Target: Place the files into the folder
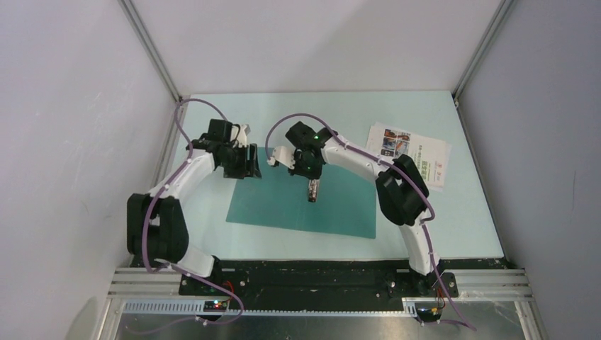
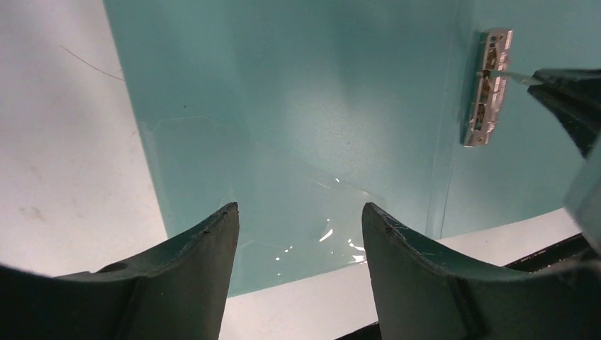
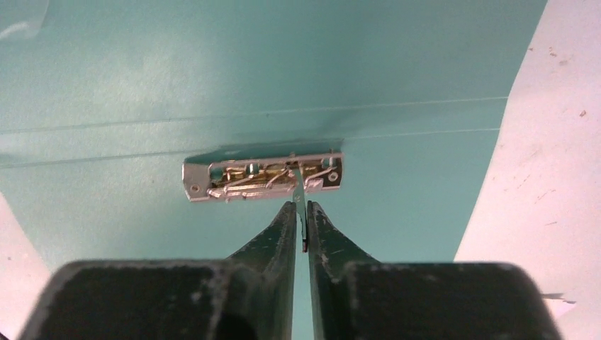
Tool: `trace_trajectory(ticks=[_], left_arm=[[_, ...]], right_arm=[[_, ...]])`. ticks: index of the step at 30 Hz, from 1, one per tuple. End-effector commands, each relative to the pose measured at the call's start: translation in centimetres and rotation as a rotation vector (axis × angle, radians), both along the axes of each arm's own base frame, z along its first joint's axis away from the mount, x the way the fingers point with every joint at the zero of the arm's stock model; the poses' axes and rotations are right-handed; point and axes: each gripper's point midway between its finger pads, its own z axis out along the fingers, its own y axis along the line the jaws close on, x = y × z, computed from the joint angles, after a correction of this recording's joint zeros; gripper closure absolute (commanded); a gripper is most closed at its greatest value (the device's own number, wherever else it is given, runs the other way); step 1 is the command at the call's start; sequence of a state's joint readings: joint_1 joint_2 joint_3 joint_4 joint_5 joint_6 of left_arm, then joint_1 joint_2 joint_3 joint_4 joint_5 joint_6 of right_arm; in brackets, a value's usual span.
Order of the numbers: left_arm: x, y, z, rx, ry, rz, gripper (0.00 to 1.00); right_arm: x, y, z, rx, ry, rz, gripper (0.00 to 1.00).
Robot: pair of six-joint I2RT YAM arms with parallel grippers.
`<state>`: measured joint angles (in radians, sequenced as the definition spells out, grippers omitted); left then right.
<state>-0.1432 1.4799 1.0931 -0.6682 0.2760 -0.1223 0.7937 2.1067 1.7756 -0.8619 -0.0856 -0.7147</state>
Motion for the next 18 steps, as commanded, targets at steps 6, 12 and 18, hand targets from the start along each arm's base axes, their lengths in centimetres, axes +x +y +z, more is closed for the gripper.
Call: trace_trajectory(ticks=[6,12,18], left_arm=[[0.8,-0.3,-2.0,-0.080,0.086,0.006,0.31],[1.0,0.4,-1.5,-0.045,0.051,-0.004,0.31],[1.3,0.1,0.1,-0.056,-0.002,-0.050,0.30]], right_arm=[[7.9,-1.6,-0.2,-0.041,-0.088,-0.054,0.60],[12.6,-1.5,0.7,0.048,-0.190,-0.070,0.51],[13.8,-0.9,8.0,0.284,-0.150,-0.215,0.45]])
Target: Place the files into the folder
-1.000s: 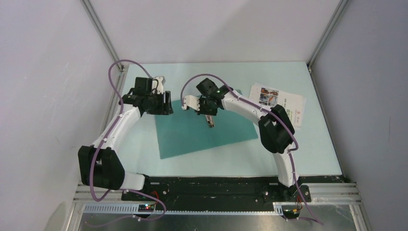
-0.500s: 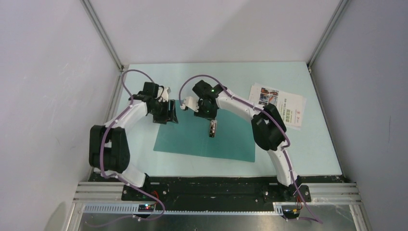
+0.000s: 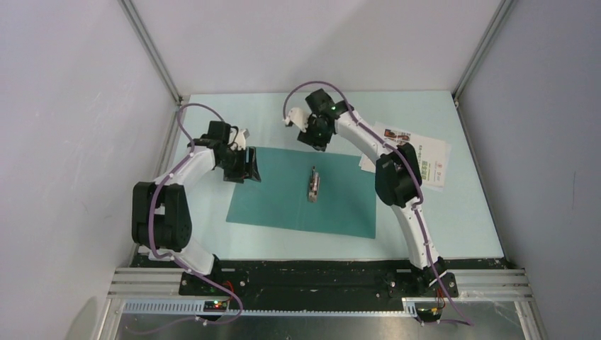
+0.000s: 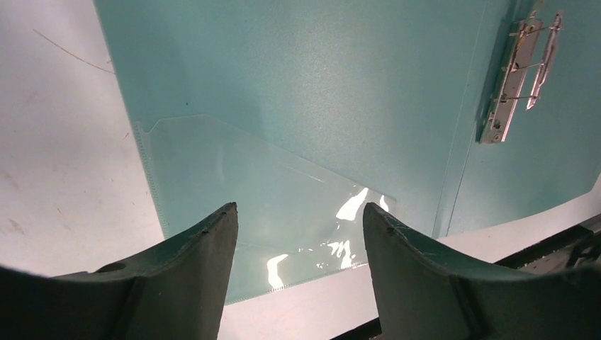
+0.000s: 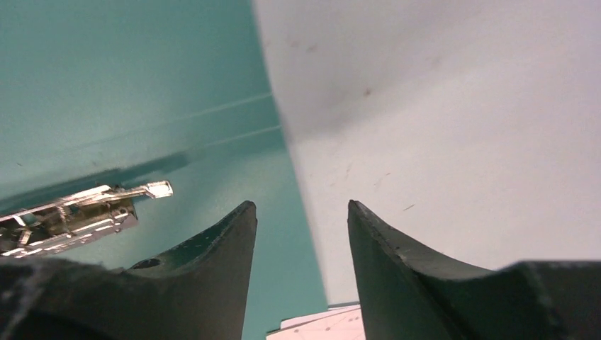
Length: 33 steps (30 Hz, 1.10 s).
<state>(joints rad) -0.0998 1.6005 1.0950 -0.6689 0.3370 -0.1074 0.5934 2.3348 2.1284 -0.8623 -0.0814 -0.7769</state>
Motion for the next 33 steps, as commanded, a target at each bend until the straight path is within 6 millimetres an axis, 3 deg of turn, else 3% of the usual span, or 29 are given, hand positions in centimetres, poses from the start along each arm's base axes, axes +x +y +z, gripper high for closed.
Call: trace_trajectory(ticks=[1,2,5,6,9,10,11,12,13,14,15,16,17,19,20,21,22,23,24,25,26,27,28,29,30,33], left_arm=[[1.7,-0.5,4.0,-0.031,-0.139,-0.058,0.30],[1.8,-0.8,4.4,-0.048,-0.149,-0.075,0.30],[3.1,-1.8,6.3,-0.089,-0.206,-0.107,0.30],[3.4,-2.2,6.8,-0.102,-0.219,-0.123,0.30],[5.4,-3.1,9.5,-0.120,-0.301,-0.149,0.29],[5.9,-3.6,9.7,-0.129,-0.302,-0.155,0.28],[7.0,-4.1,11.3,-0.137,-0.343,-0.159,0.28],[7.4,-4.9,11.2,-0.151,-0.330,-0.162,0.27],[8.4,-5.7,12.7,-0.172,-0.359,-0.159,0.27],[8.9,-6.9,12.3,-0.185,-0.341,-0.172,0.27],[9.8,-7.8,14.0,-0.209,-0.367,-0.170,0.26],[10.2,-9.3,13.3,-0.223,-0.344,-0.186,0.26],[11.3,-10.4,13.9,-0.247,-0.346,-0.183,0.26],[12.5,-13.2,14.8,-0.283,-0.351,-0.208,0.24],[12.7,-14.9,15.7,-0.300,-0.369,-0.234,0.22],[12.8,-16.4,14.3,-0.315,-0.327,-0.248,0.21],[13.2,-17.3,14.9,-0.330,-0.340,-0.260,0.18],[13.1,-18.7,13.4,-0.345,-0.296,-0.275,0.17],[13.5,-19.6,14.0,-0.365,-0.308,-0.286,0.17],[13.5,-20.9,12.5,-0.385,-0.260,-0.295,0.17],[13.9,-21.7,12.8,-0.403,-0.267,-0.302,0.16],[13.8,-22.9,11.3,-0.417,-0.221,-0.301,0.16],[14.3,-23.6,11.6,-0.432,-0.230,-0.303,0.16],[14.2,-24.6,10.3,-0.445,-0.192,-0.296,0.16],[14.6,-25.3,10.6,-0.464,-0.201,-0.301,0.16],[14.8,-27.8,8.7,-0.495,-0.161,-0.298,0.15]], right_arm=[[1.5,1.3,8.4,0.268,-0.029,-0.122,0.41],[1.3,0.8,10.0,0.315,-0.026,-0.146,0.39],[1.2,-3.7,12.7,0.406,0.007,-0.319,0.35],[0.9,-5.7,11.3,0.387,0.041,-0.364,0.34],[-0.4,-10.8,10.8,0.392,0.085,-0.508,0.28],[0.0,-13.4,10.6,0.402,0.093,-0.581,0.24],[-0.4,-14.8,10.4,0.418,0.120,-0.653,0.22],[0.0,-17.8,10.2,0.433,0.128,-0.735,0.19],[-0.4,-19.2,9.9,0.458,0.165,-0.796,0.19],[0.0,-22.3,9.7,0.477,0.170,-0.875,0.19],[0.0,-23.7,9.4,0.508,0.199,-0.930,0.19],[0.2,-26.9,9.2,0.532,0.202,-1.016,0.18],[0.4,-29.5,8.9,0.556,0.211,-1.074,0.18],[0.7,-32.6,8.5,0.593,0.226,-1.137,0.18],[0.8,-33.4,7.8,0.592,0.241,-1.148,0.18],[0.8,-34.7,7.8,0.600,0.236,-1.167,0.19],[1.0,-35.3,7.0,0.591,0.244,-1.167,0.19],[1.1,-36.3,7.0,0.581,0.229,-1.180,0.19],[1.2,-36.8,6.3,0.564,0.230,-1.187,0.19],[1.2,-37.8,6.0,0.545,0.219,-1.209,0.19],[1.1,-38.1,5.3,0.534,0.227,-1.220,0.19],[1.1,-38.9,4.8,0.523,0.223,-1.239,0.19],[1.0,-39.3,4.0,0.512,0.235,-1.254,0.19],[0.8,-40.1,3.6,0.497,0.233,-1.276,0.19],[0.7,-40.4,3.0,0.489,0.241,-1.289,0.19],[0.4,-41.9,1.6,0.462,0.249,-1.328,0.19]])
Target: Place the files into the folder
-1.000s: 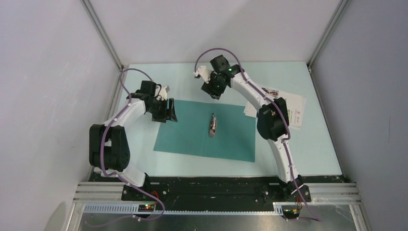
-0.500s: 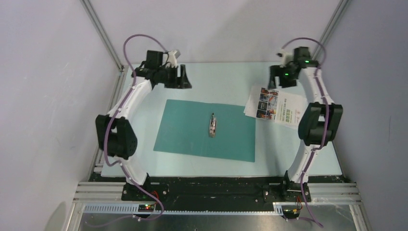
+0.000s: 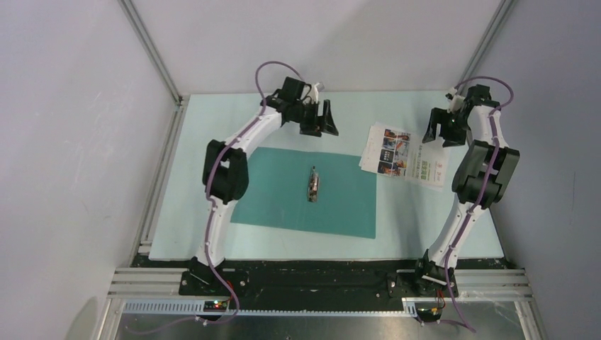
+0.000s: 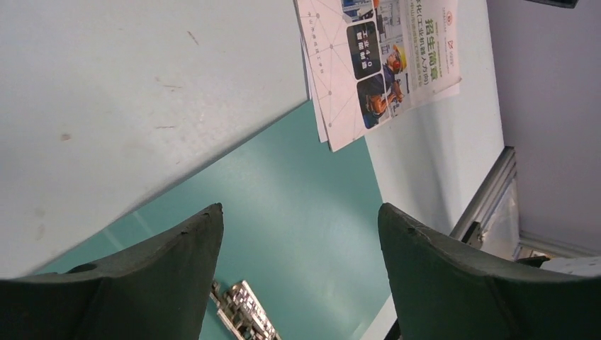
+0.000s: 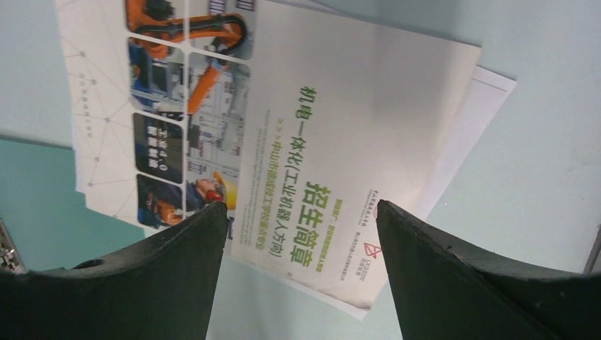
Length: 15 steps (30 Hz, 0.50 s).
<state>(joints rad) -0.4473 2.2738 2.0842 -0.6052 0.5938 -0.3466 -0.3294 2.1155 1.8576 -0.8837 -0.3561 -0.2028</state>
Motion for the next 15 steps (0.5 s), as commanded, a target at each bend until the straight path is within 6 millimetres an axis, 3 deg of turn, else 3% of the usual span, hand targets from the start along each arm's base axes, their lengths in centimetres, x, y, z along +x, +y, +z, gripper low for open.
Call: trace_trajectory(ticks=[1,6,15], left_arm=[[0.8,-3.5,1.6,-0.115,0.017,-0.004,0.15],[0.4,-5.7,-0.7,-0.134,0.056,-0.022,0.16],[-3.0,-8.0,-3.9,-0.191,0.215,-0.114,0.16]], right_arm=[[0.1,-2.7,-0.7,-0.043,0.012,-0.049,0.19],[0.4,-3.5,-2.1,-0.031,0.024,-0.043,0.20],[3.0,-5.6,-3.4,-0.010,-0.005,-0.052,0.22]])
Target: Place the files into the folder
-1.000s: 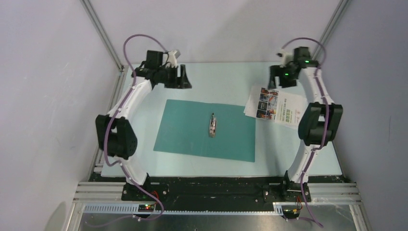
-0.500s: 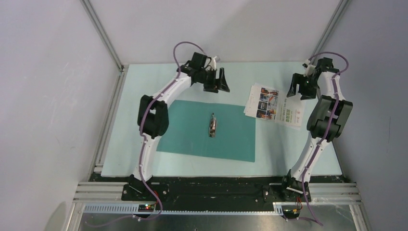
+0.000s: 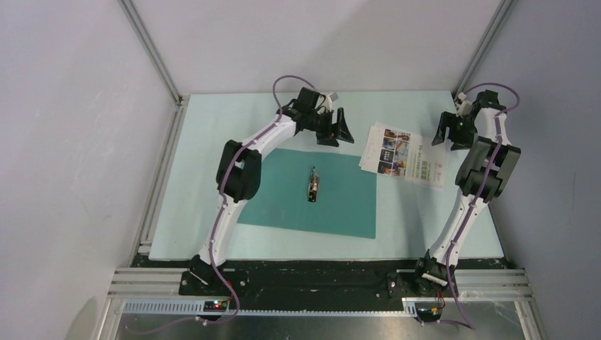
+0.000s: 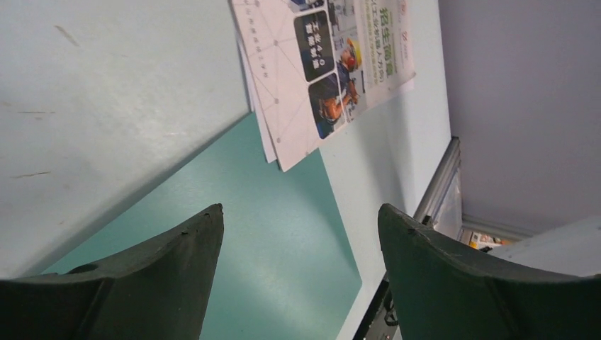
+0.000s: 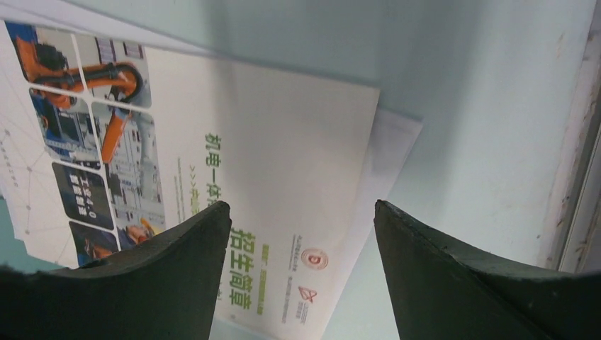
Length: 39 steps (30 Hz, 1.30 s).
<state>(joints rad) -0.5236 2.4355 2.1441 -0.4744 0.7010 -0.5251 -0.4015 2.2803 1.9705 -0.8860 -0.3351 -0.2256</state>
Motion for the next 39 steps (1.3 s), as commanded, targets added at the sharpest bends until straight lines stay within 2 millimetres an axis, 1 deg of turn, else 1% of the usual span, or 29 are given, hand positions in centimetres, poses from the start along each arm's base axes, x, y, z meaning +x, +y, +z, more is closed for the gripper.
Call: trace_trajectory(ticks=[1,4,8,12,20,25,26,27,28,29,31,32,35,39], left_arm=[[-1.7,-1.8,-0.2,-0.085,0.066,-0.069,0.16],[-1.9,-2.2,-0.9,-0.091,0.097,-0.065,0.16],[-1.9,-2.9,-1.5,-0.102,0.117,-0.060,0.17],[-2.2,-3.4,-2.3,-0.110,0.155,-0.050,0.17],[-3.1,-4.4,-3.9,-0.133,0.236,-0.023,0.18],[-3.4,-5.0,-4.4,-0.154,0.266,-0.014,0.19],[-3.5,-5.0,-4.7,-0.155,0.280,-0.009,0.19],[-3.4,-5.3,-4.6,-0.171,0.269,-0.012,0.19],[-3.6,-5.4,-5.0,-0.173,0.293,-0.003,0.19],[-3.5,-5.7,-4.8,-0.189,0.286,-0.004,0.19],[-3.8,-6.1,-5.3,-0.198,0.306,-0.002,0.20],[-3.9,-6.3,-5.5,-0.199,0.315,0.000,0.20],[-4.1,-6.7,-5.7,-0.207,0.320,-0.001,0.20],[-4.3,-6.8,-6.1,-0.202,0.327,0.001,0.21]], right_arm=[[2.3,-1.1,0.7,0.012,-0.062,0.009,0.22],[2.9,-1.0,0.1,0.051,-0.066,0.018,0.25],[3.0,-0.3,0.4,0.088,-0.080,0.031,0.27],[2.3,-0.1,0.2,0.093,-0.057,0.018,0.29],[0.0,-0.4,-1.4,0.055,0.030,-0.020,0.29],[-0.7,-0.6,-1.9,0.054,0.049,-0.015,0.30],[-0.7,-0.3,-1.9,0.079,0.046,-0.006,0.31],[-0.8,0.0,-2.0,0.097,0.045,0.005,0.32],[-0.8,0.7,-1.8,0.143,0.035,0.021,0.33],[-0.8,1.1,-1.7,0.170,0.029,0.036,0.34],[-0.9,2.6,-1.3,0.262,0.014,0.063,0.34],[-0.9,3.5,-0.8,0.324,0.000,0.076,0.34],[-0.7,5.4,0.6,0.451,-0.036,0.095,0.35],[-0.2,7.0,2.7,0.578,-0.087,0.099,0.35]])
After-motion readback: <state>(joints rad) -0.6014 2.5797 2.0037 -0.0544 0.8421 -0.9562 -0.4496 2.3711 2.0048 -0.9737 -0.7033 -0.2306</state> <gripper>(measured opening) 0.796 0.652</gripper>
